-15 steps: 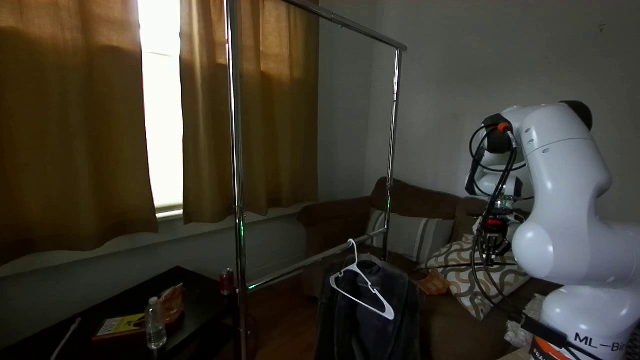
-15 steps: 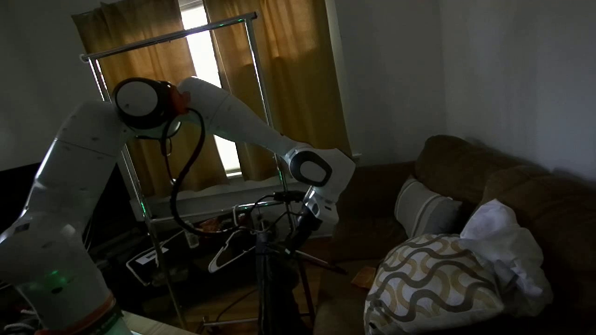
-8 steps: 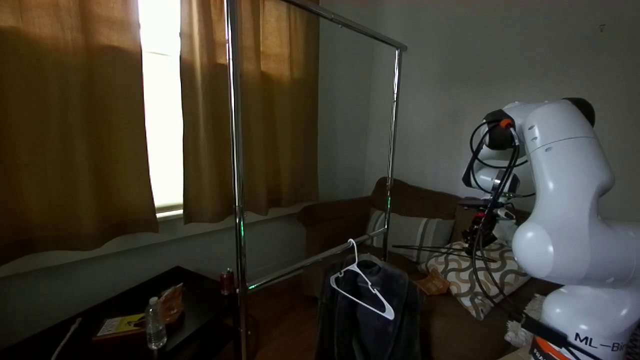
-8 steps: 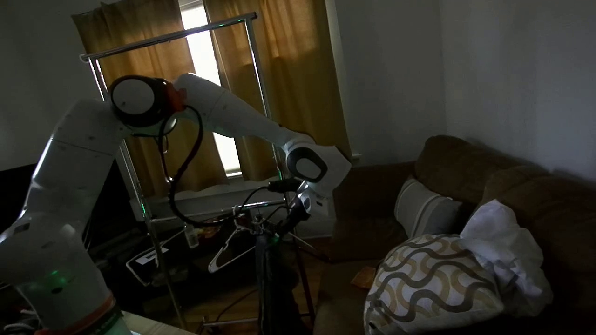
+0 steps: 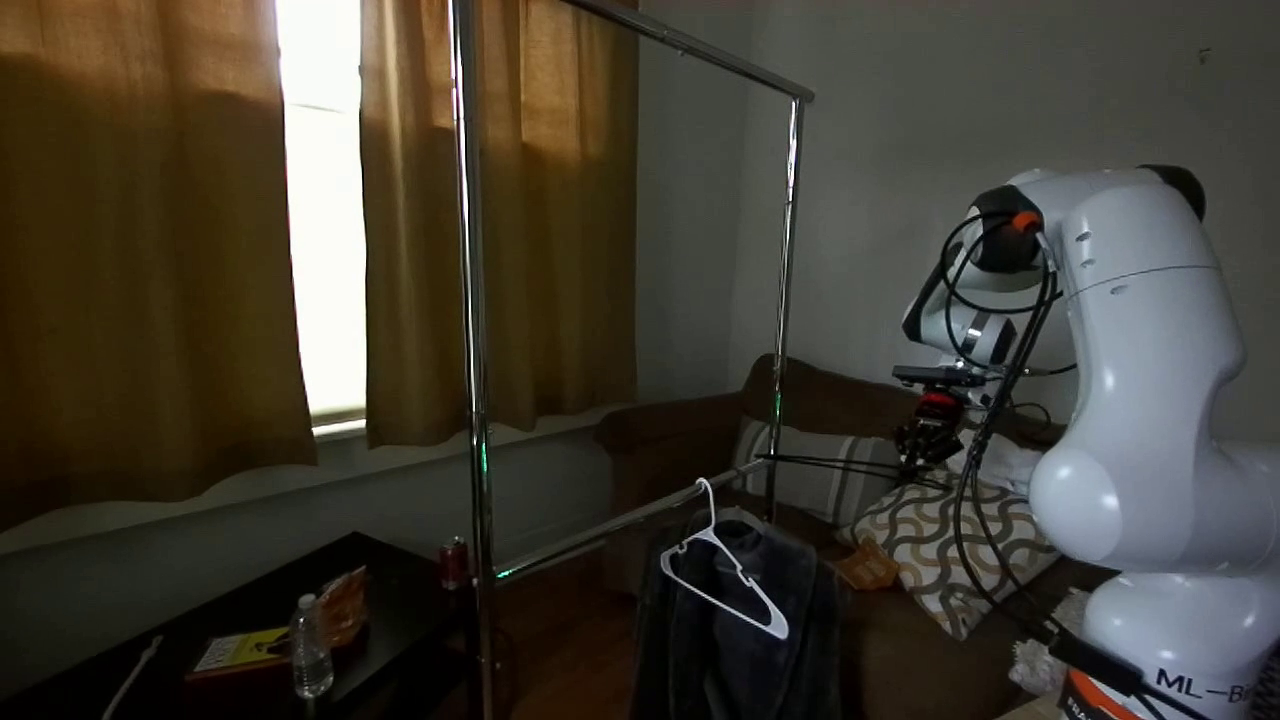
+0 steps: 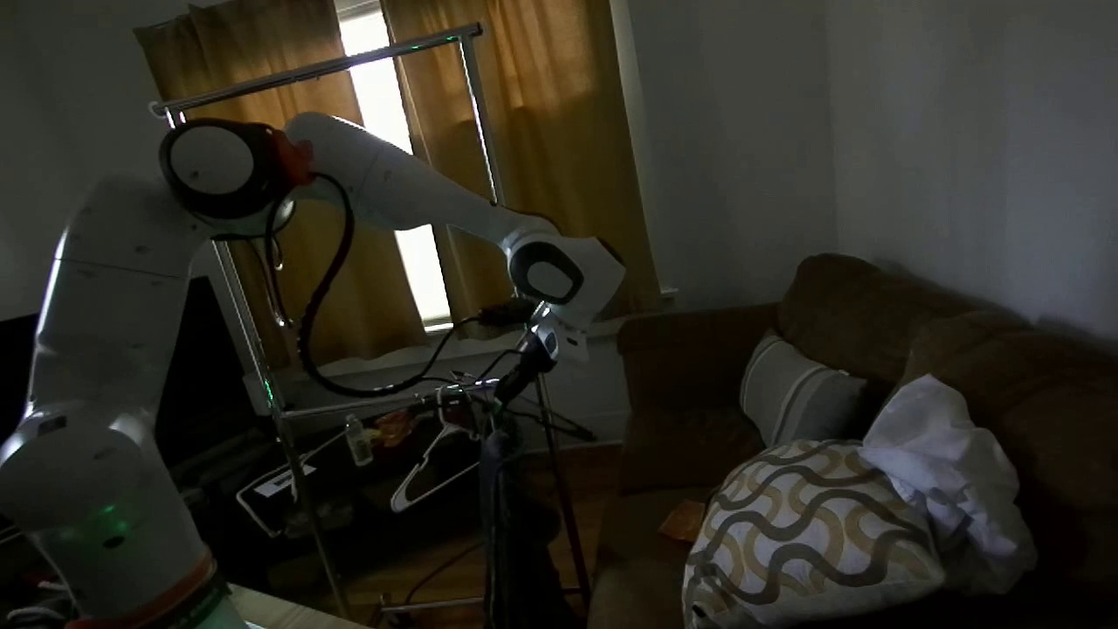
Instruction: Hang the black coat hanger on the bottom railing
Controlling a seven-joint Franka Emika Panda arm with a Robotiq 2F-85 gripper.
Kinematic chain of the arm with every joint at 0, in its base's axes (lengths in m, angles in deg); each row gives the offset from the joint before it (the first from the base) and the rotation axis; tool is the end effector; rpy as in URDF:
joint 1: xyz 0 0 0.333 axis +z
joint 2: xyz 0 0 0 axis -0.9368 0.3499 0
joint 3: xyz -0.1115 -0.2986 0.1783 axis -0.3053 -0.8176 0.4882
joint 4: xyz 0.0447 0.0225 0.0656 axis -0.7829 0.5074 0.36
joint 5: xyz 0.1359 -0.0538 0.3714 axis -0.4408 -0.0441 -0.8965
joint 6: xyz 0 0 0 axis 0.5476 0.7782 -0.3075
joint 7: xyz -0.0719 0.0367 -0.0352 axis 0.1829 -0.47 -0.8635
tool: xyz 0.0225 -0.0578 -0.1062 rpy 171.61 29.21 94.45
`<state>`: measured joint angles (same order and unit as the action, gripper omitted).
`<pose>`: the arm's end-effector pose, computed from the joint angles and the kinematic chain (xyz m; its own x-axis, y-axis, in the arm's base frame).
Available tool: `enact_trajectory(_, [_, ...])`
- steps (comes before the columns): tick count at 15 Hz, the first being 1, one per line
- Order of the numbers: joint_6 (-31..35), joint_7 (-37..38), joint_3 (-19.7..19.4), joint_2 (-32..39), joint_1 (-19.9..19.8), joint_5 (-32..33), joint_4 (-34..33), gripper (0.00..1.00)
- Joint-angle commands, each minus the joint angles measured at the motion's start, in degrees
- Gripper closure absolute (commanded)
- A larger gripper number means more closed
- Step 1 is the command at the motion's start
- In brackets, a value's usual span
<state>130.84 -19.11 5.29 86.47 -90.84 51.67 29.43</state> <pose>0.4894 -0.3127 0.3077 0.0136 -0.7161 -0.6979 -0.9786 -0.1529 0.1379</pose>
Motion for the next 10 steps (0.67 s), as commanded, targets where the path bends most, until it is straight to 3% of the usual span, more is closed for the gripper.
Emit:
enact_trajectory(1, [1.8,1.9,0.4,-3.0,2.7,0.5,3.5,0.98])
enact_trajectory(6, [0.5,9.5,1.2,-1.8,5.4,0.0,6.0,0.98])
enact_trajectory(7, [0.1,6.8,1.4,-1.1,4.5,0.1,3.6,0.91])
enact_trajectory(10, [0.1,8.6,1.6,-0.9,5.2,0.1,4.7,0.91])
